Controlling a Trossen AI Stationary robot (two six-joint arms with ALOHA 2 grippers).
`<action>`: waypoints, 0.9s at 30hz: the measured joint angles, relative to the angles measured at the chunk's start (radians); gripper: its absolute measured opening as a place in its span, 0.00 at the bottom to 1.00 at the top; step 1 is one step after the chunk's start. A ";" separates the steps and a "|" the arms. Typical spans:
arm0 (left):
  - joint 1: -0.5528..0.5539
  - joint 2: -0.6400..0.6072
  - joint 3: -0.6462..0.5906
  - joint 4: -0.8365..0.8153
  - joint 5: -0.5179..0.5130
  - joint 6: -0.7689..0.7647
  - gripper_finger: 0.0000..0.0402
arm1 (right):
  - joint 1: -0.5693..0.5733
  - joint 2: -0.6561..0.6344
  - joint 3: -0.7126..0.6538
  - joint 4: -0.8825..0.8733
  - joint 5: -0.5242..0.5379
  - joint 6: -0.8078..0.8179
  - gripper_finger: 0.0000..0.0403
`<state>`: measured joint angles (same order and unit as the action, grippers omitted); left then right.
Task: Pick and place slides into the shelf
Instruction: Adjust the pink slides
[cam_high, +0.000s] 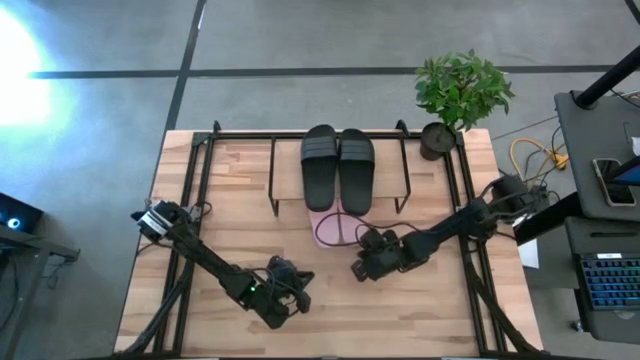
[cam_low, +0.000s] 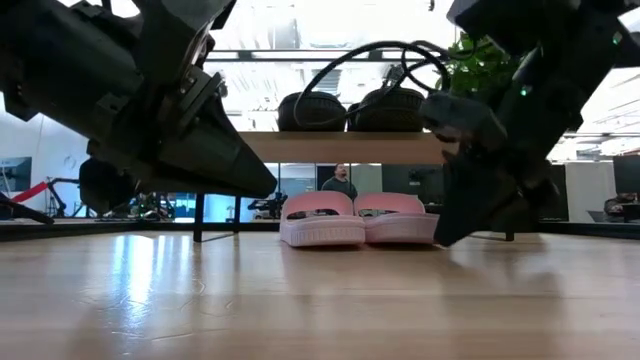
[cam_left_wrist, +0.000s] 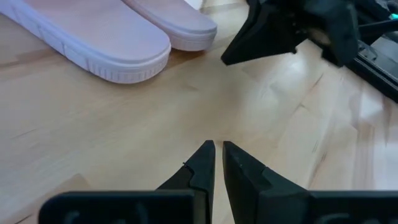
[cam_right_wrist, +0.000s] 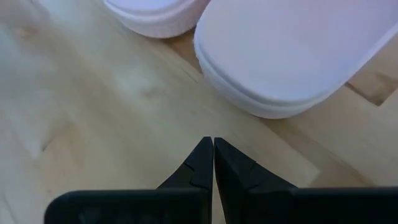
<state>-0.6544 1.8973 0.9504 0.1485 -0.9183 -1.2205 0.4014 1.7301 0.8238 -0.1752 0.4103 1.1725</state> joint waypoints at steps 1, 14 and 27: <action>0.000 0.000 0.000 0.002 0.000 0.000 0.04 | -0.002 0.010 0.001 0.008 0.001 0.000 0.02; 0.003 -0.001 0.000 0.001 0.001 -0.002 0.04 | -0.089 0.020 0.007 0.013 0.053 -0.055 0.02; 0.106 0.022 0.021 0.042 0.109 0.010 0.04 | -0.008 -0.042 0.014 0.078 -0.080 -0.052 0.02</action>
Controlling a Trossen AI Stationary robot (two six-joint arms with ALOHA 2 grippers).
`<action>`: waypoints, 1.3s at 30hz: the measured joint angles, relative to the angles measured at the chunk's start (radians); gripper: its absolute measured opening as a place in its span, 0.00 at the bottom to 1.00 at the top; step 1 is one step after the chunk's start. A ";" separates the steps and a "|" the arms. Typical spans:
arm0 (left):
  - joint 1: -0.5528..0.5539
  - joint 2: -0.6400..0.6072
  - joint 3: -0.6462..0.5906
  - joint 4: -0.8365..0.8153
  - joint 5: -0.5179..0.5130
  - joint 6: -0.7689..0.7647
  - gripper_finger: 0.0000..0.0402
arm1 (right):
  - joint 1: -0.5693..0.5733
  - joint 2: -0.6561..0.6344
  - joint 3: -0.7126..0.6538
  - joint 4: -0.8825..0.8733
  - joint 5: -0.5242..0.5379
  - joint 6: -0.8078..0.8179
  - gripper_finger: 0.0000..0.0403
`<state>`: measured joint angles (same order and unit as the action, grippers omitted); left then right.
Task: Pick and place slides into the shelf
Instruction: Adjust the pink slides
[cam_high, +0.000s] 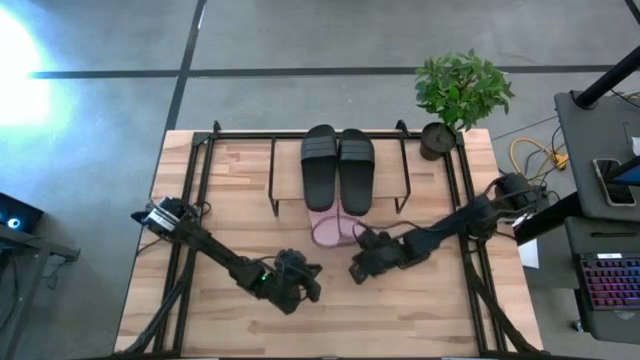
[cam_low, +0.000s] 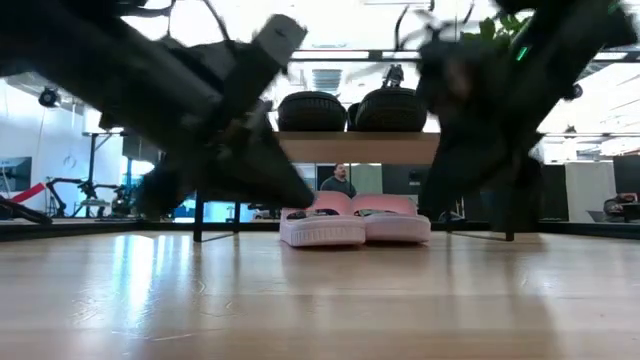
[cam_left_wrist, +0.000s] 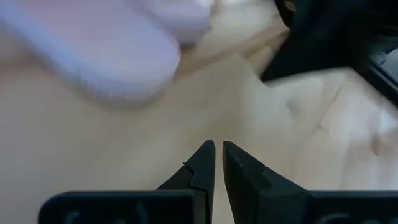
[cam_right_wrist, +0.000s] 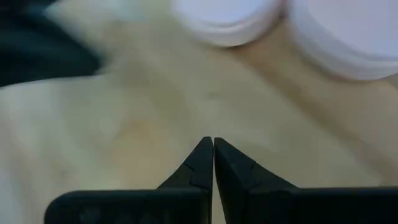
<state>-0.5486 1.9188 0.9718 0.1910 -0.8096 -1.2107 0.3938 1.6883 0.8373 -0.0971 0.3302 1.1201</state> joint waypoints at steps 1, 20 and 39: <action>0.012 0.006 0.008 0.015 -0.006 0.053 0.04 | 0.023 -0.018 0.004 0.001 0.013 0.003 0.02; 0.151 0.064 0.081 0.036 0.139 0.428 0.04 | 0.265 -0.192 0.010 -0.278 0.306 0.293 0.02; 0.293 0.106 0.077 -0.037 0.119 0.439 0.04 | 0.267 -0.191 0.009 -0.319 0.328 0.294 0.02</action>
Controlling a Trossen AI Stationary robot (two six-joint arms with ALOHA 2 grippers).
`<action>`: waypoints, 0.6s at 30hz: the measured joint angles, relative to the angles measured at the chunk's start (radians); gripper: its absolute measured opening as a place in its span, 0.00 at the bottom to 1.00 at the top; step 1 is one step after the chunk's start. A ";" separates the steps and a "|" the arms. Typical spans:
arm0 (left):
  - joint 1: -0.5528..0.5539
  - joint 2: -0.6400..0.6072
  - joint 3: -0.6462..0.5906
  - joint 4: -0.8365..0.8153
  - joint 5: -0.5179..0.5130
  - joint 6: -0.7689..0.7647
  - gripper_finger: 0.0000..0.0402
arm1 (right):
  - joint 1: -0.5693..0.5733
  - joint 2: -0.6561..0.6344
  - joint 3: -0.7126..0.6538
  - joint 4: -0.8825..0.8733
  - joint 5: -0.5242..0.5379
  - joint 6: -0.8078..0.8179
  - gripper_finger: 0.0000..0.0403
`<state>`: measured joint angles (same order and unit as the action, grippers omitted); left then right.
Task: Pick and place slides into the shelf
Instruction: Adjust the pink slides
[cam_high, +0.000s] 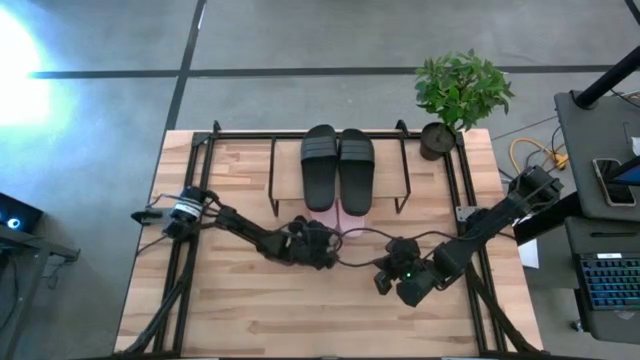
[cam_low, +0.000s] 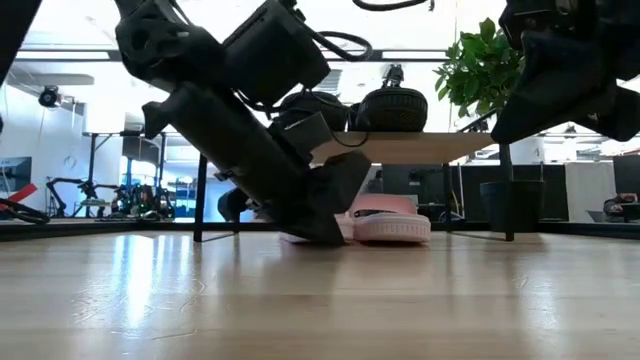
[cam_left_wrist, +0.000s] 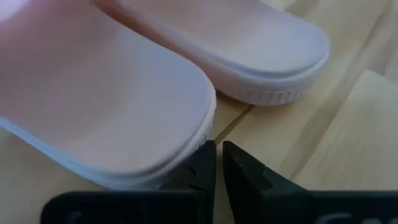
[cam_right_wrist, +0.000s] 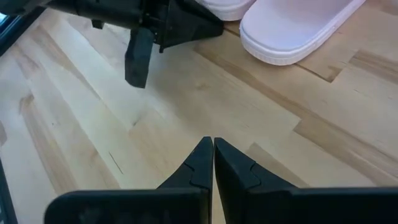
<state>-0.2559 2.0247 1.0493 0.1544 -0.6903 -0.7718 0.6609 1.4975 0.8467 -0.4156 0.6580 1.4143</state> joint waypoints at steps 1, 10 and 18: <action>0.001 -0.001 0.000 -0.012 0.000 -0.006 0.04 | 0.000 0.000 0.000 0.000 0.000 0.000 0.02; -0.078 -0.080 0.000 -0.047 0.045 -0.008 0.04 | -0.016 0.000 -0.002 0.004 -0.011 0.059 0.02; -0.265 -0.257 0.000 -0.376 -0.211 -0.308 0.04 | -0.092 0.094 -0.006 0.138 -0.062 0.008 0.02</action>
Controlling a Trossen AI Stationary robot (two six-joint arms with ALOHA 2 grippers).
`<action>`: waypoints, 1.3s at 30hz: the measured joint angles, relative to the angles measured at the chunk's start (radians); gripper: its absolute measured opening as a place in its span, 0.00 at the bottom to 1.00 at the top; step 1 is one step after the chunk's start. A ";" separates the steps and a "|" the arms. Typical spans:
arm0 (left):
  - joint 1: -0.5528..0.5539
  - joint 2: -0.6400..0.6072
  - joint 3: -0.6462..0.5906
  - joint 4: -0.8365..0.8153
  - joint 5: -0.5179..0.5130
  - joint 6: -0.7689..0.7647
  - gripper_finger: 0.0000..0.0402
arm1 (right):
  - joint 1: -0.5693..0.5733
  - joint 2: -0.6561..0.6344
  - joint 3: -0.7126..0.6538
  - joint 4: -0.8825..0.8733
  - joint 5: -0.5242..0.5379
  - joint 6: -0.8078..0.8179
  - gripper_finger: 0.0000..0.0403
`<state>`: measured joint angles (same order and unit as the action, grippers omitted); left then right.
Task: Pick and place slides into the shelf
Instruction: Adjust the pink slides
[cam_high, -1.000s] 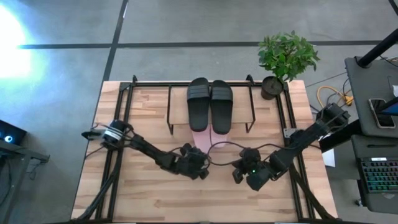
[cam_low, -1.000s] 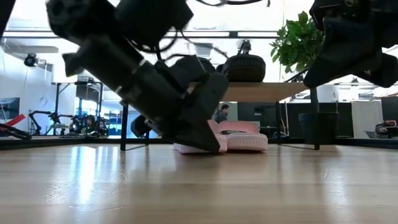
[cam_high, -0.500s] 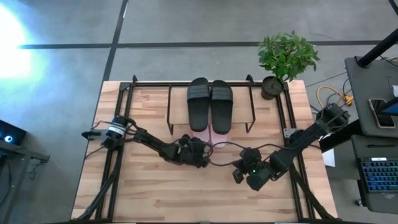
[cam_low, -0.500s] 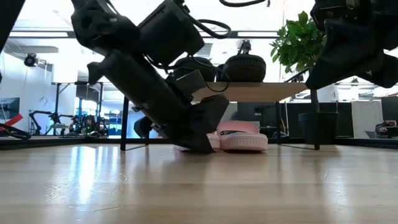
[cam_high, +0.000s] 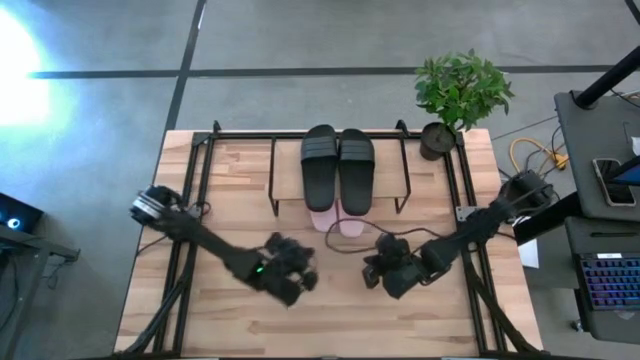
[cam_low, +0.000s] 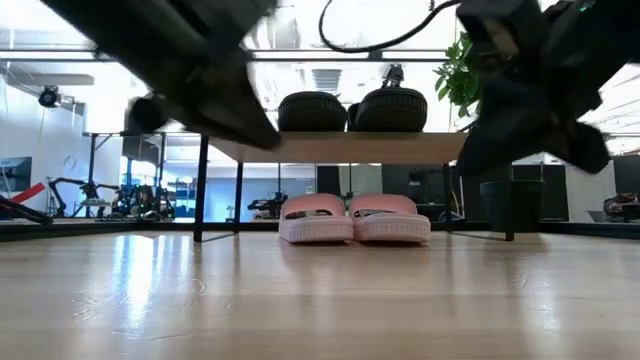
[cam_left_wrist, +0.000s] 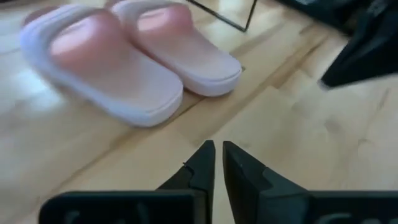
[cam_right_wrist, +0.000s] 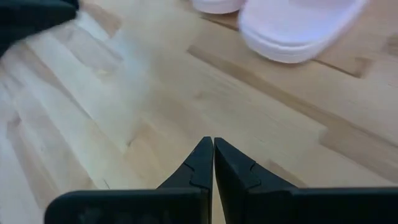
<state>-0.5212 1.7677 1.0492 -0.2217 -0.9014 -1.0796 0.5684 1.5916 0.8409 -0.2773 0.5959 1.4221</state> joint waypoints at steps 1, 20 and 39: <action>-0.022 -0.018 0.000 -0.049 -0.023 -0.064 0.04 | -0.007 0.020 0.000 0.038 0.004 -0.020 0.02; -0.175 -0.122 -0.011 -0.248 -0.072 -0.161 0.04 | -0.208 0.216 0.023 0.162 -0.022 -0.270 0.02; -0.179 -0.122 -0.011 -0.244 -0.069 -0.135 0.04 | -0.244 0.216 0.023 0.165 0.070 -0.282 0.02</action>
<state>-0.7006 1.6455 1.0386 -0.4656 -0.9699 -1.2148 0.3246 1.8074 0.8642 -0.1123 0.6654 1.1398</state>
